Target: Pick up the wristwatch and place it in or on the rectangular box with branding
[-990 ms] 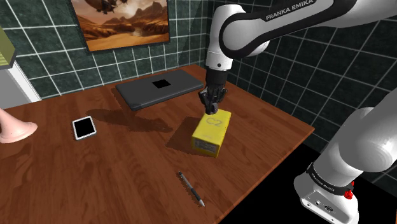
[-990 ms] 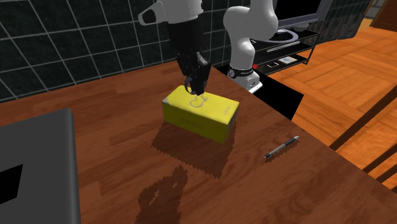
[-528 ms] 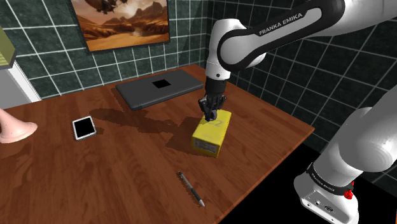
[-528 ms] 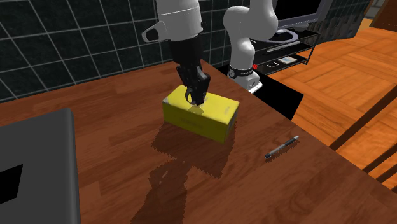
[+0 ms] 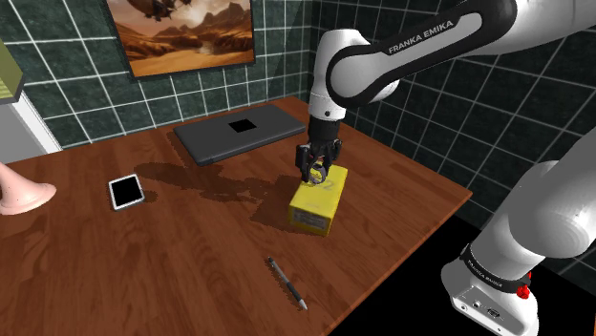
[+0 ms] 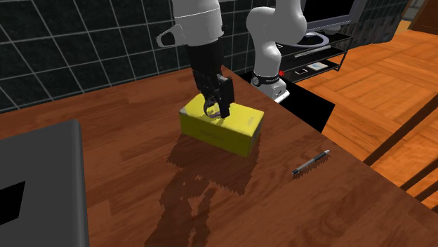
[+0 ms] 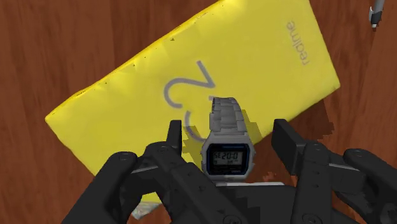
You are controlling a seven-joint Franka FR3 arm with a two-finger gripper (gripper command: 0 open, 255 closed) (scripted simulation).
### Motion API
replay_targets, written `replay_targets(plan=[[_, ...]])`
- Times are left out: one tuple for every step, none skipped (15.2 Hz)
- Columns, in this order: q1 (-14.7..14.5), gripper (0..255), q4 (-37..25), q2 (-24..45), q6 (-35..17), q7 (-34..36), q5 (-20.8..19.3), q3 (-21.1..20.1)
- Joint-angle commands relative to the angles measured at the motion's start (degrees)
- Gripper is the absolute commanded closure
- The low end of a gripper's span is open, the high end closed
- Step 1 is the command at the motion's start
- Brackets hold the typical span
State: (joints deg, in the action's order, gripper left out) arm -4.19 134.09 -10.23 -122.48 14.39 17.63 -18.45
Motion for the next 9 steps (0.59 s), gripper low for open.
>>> replay_targets(plan=[[0.0,0,0.0,0.0,0.0,0.0,0.0,0.0],[0.0,0,0.0,0.0,0.0,0.0,0.0,0.0],[0.0,0,0.0,0.0,0.0,0.0,0.0,0.0],[0.0,0,0.0,0.0,0.0,0.0,0.0,0.0],[0.2,0,-1.1,-0.9,2.0,0.0,-0.2,0.4],[0.4,0,-2.3,-1.7,4.0,0.0,-0.3,0.7],[0.6,0,-3.6,-2.4,6.0,0.0,-0.5,1.1],[0.8,0,-4.6,-2.8,7.6,0.1,-0.6,1.3],[0.7,0,-4.6,-2.8,7.6,0.1,-0.6,1.3]])
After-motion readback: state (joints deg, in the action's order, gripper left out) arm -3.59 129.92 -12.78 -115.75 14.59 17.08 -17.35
